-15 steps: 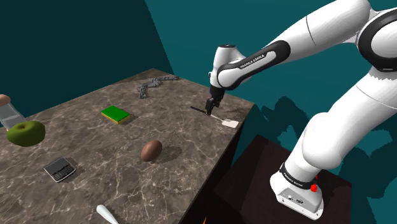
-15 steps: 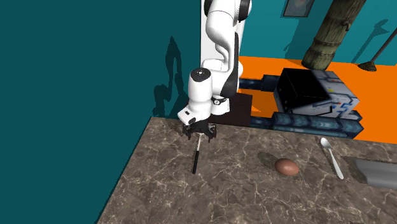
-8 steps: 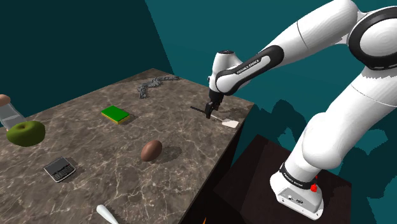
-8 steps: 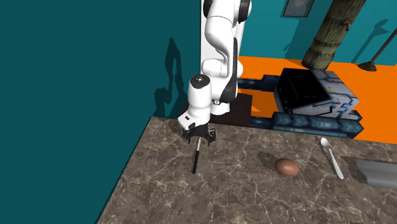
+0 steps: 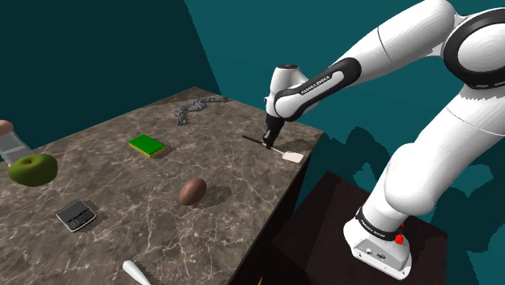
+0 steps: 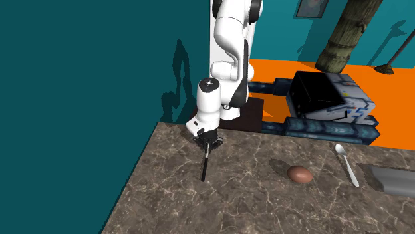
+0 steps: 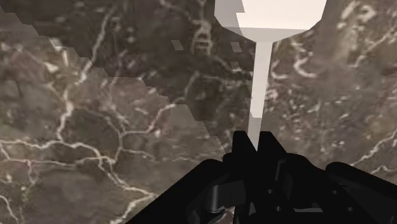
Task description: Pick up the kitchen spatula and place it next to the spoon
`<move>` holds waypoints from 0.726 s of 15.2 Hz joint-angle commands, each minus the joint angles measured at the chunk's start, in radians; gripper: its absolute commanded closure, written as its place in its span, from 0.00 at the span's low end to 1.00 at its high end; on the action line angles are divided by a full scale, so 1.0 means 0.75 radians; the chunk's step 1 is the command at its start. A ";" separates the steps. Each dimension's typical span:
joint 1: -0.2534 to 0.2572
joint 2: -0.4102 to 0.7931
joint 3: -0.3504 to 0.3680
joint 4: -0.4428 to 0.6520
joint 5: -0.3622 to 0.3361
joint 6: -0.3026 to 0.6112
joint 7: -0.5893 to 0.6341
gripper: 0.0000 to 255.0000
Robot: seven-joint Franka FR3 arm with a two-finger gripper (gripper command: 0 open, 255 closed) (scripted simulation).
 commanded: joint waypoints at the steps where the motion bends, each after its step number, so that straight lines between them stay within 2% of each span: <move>1: 0.000 0.000 0.000 0.000 0.000 0.000 0.000 1.00; 6: 0.000 0.000 0.000 0.000 0.000 0.000 0.000 1.00; 11: -0.001 -0.063 0.002 0.037 -0.006 -0.100 0.005 1.00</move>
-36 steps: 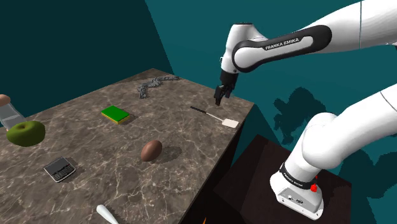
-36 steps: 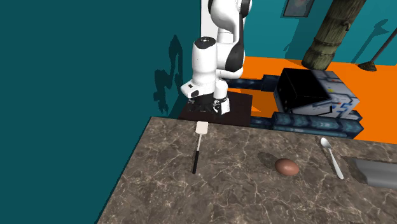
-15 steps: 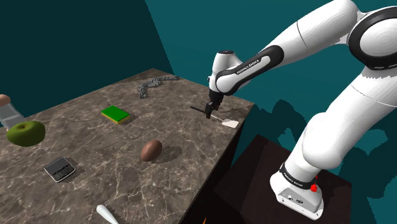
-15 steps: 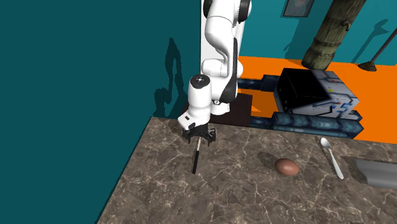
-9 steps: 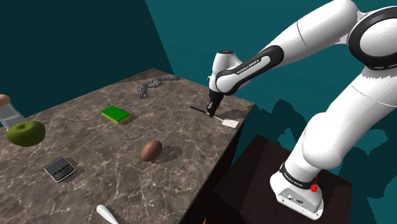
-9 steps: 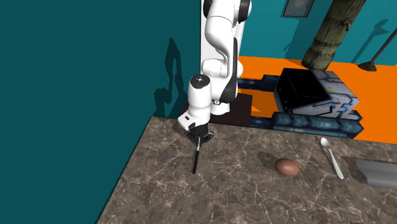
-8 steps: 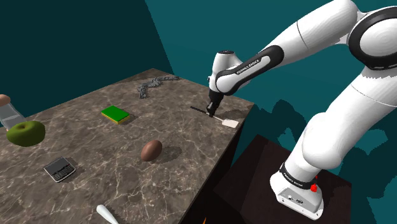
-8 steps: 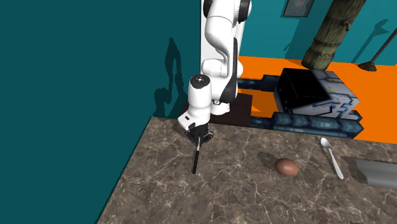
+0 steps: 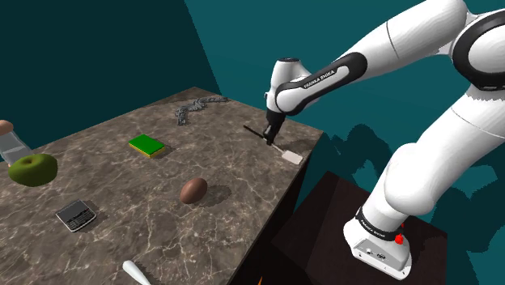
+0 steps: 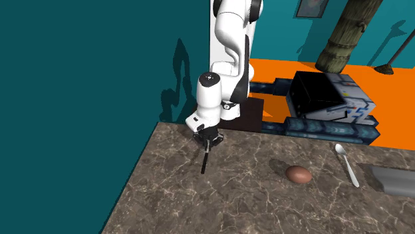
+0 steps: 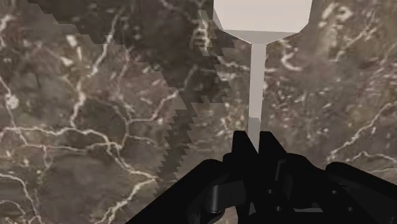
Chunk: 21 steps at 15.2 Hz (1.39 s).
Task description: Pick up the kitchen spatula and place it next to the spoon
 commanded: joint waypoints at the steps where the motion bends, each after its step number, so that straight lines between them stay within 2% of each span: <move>1: -0.001 -0.022 0.000 0.018 -0.002 -0.041 0.000 1.00; 12: -0.003 -0.121 0.004 0.119 -0.008 -0.241 0.006 1.00; 21: 0.129 -0.241 0.214 0.008 0.049 -0.248 0.307 1.00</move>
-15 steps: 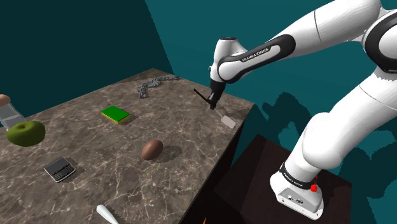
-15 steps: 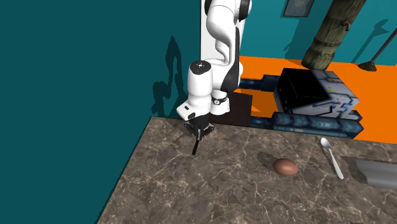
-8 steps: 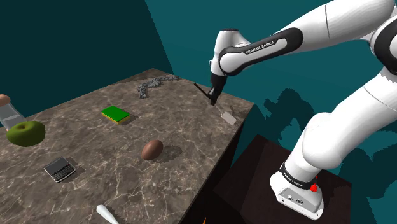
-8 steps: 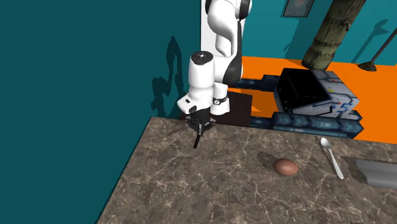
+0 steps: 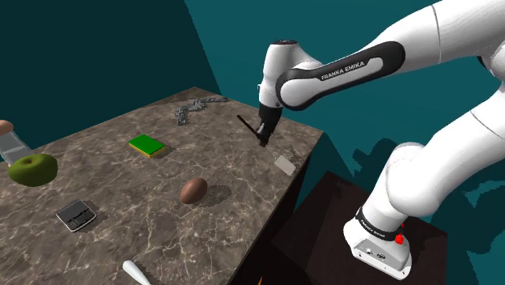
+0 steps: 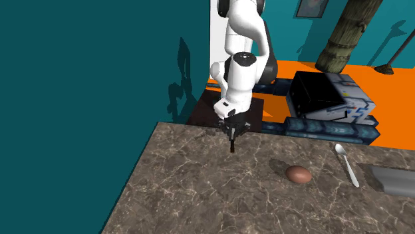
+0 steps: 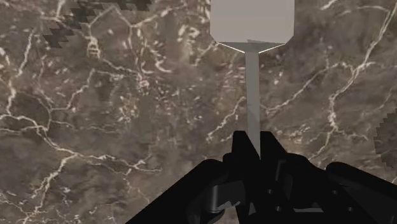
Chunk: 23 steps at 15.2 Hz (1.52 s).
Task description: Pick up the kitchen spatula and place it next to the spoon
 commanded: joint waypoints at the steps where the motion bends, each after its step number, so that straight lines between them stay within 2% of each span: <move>1: 0.033 -0.020 0.051 -0.021 0.017 0.002 0.072 1.00; 10: 0.164 -0.004 0.278 0.012 0.084 -0.007 0.384 1.00; 19: 0.262 0.145 0.513 0.175 0.077 -0.018 0.728 1.00; 23: 0.259 0.181 0.524 0.133 0.064 0.059 0.741 1.00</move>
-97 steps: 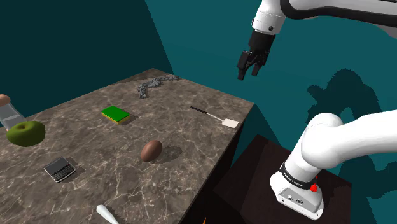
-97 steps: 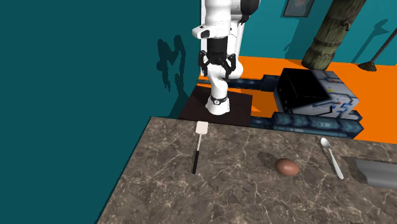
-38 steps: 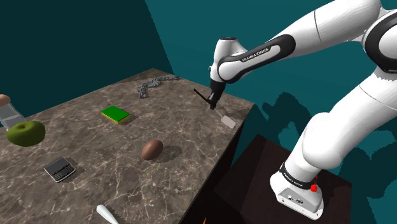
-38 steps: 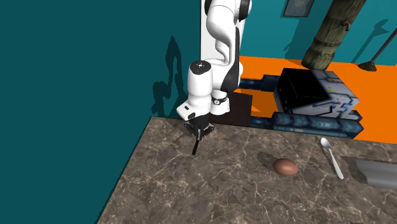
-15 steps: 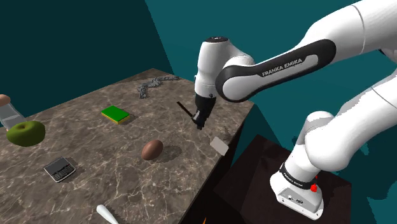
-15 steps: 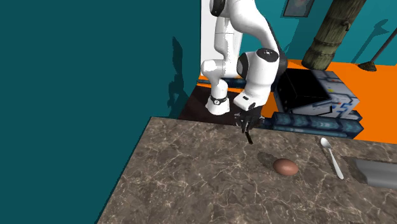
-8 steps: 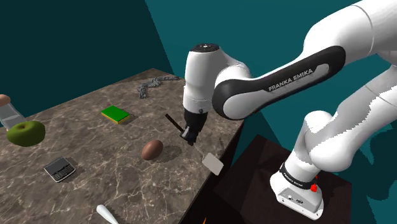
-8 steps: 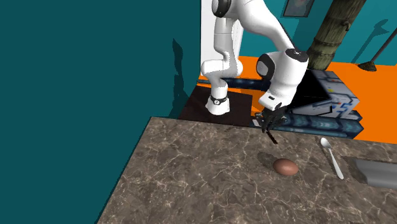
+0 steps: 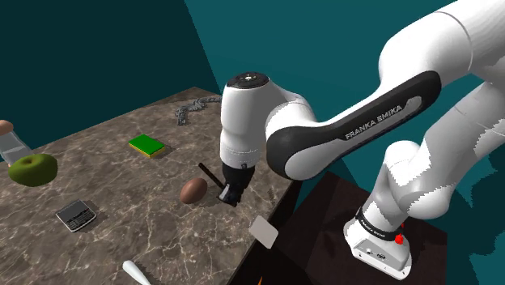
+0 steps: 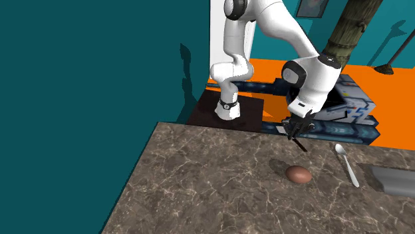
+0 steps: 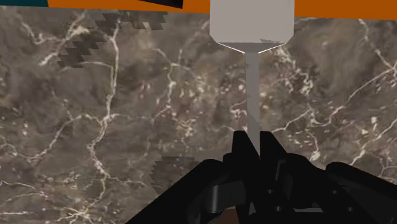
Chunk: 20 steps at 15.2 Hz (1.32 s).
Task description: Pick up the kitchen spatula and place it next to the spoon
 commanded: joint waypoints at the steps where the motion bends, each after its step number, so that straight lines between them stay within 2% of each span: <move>1: 0.000 0.020 0.008 -0.020 -0.007 0.039 0.011 1.00; 10: -0.012 0.127 0.032 -0.098 -0.062 0.215 0.059 1.00; 18: -0.012 0.128 0.031 -0.098 -0.062 0.215 0.059 1.00; 19: -0.012 0.128 0.032 -0.098 -0.062 0.216 0.060 0.00; 20: -0.011 0.125 0.031 -0.100 -0.060 0.216 0.059 0.00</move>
